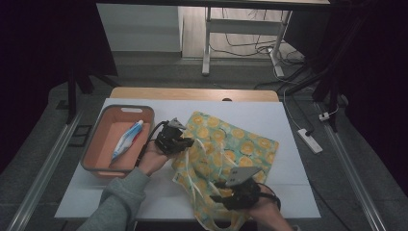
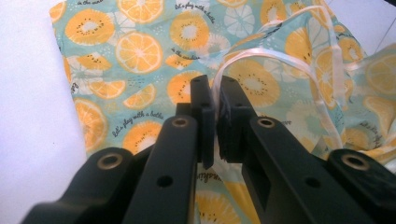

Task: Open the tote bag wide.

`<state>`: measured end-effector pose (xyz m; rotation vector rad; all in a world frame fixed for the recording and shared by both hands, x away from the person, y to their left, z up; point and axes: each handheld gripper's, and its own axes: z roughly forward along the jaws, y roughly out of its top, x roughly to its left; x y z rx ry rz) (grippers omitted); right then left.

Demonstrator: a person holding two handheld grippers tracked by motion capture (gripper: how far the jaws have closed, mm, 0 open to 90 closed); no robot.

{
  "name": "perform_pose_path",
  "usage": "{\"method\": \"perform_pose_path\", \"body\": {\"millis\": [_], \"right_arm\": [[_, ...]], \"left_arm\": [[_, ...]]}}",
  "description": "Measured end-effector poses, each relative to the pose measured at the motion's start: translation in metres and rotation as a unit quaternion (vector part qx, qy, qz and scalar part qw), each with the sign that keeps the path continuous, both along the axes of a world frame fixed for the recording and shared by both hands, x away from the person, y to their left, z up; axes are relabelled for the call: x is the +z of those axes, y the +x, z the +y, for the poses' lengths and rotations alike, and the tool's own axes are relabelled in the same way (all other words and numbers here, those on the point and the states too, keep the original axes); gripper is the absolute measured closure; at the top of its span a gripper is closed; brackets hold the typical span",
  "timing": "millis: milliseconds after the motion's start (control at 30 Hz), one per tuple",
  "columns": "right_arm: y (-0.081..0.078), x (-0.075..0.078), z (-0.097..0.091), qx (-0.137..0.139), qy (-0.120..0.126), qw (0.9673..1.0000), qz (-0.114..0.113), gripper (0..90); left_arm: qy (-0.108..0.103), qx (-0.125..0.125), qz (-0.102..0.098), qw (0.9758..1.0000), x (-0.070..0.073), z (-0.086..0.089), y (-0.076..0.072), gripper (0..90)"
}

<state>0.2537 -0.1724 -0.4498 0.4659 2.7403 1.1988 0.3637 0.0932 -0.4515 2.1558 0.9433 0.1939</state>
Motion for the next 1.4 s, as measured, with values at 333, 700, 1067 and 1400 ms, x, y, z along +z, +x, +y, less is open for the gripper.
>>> {"method": "perform_pose_path", "body": {"millis": [333, 700, 1067, 1400], "right_arm": [[0.055, -0.019, 0.015, -0.099, -0.067, 0.9927, 0.018, 15.9], [0.081, -0.057, 0.018, -0.097, -0.121, 0.9869, 0.046, 76.9], [0.099, -0.040, 0.004, -0.114, -0.058, 0.9894, 0.068, 88.6], [0.110, -0.040, -0.002, -0.121, -0.043, 0.9890, 0.073, 88.6]], "left_arm": [[0.001, 0.001, 0.001, 1.0000, 0.000, 0.000, 0.000, 84.9], [0.000, 0.004, 0.001, 1.0000, -0.001, 0.004, 0.001, 83.8], [-0.030, -0.108, -0.050, 0.9925, 0.037, 0.006, -0.057, 52.3], [0.032, -0.270, 0.006, 0.9623, 0.000, -0.052, -0.101, 47.2]]}}
